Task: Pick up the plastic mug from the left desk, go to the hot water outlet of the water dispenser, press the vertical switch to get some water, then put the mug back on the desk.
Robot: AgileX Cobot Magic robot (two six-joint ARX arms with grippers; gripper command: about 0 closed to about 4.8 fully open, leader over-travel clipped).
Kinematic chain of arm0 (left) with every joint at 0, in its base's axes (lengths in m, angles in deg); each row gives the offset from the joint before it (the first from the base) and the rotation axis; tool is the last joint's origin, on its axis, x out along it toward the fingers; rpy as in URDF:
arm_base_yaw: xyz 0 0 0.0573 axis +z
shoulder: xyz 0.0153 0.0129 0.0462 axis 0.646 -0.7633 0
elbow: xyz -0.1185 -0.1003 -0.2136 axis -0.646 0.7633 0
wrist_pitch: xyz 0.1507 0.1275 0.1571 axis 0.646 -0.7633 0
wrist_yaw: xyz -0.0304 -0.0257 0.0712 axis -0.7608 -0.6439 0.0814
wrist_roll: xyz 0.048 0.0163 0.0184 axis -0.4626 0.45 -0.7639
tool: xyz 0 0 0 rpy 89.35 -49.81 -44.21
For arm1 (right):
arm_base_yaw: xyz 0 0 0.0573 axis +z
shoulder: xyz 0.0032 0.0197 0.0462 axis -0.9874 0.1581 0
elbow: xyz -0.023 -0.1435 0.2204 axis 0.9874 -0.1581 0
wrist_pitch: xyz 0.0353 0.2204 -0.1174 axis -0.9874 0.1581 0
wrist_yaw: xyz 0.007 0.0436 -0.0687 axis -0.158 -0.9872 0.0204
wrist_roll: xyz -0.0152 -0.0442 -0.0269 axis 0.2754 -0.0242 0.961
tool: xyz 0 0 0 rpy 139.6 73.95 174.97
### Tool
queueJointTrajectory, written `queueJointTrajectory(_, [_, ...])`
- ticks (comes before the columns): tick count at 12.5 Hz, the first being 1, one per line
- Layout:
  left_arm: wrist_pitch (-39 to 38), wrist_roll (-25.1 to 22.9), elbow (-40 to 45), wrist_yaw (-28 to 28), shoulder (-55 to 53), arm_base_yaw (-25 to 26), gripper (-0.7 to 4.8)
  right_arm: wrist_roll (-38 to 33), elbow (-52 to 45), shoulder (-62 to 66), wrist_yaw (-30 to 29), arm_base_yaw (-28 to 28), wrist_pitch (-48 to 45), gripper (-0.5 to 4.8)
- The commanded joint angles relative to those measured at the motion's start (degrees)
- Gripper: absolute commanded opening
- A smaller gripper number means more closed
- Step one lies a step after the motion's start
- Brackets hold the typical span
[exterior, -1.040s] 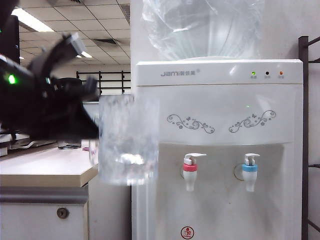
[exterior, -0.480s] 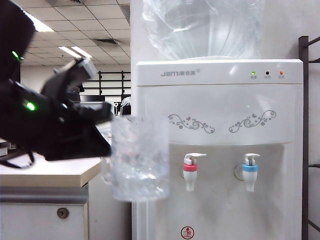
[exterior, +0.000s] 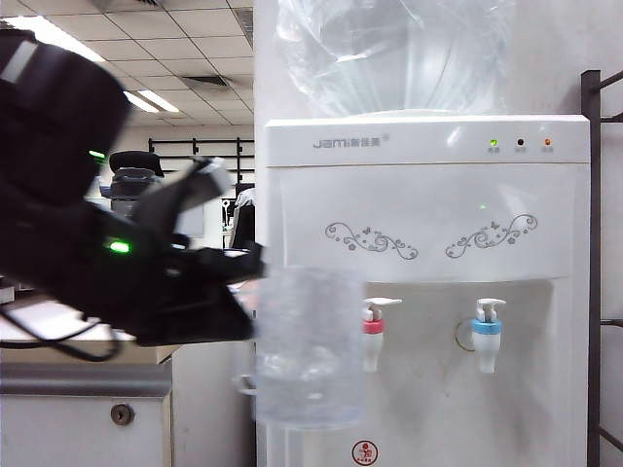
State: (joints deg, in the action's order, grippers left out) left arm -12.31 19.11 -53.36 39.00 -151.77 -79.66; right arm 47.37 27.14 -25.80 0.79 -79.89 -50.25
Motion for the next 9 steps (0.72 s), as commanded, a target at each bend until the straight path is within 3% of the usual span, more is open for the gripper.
queueJointTrajectory(1, [2.25,0.37,-3.1,-1.79,-4.11,-0.63,-0.06,0.02,0.17,0.0,-0.13,0.09,-0.92,4.4])
queueJointTrajectory(9, [2.14,0.39,-4.92,-2.89,-10.47,-1.44,-0.06,1.31,0.09,0.04,0.07,-0.04,0.39,4.4])
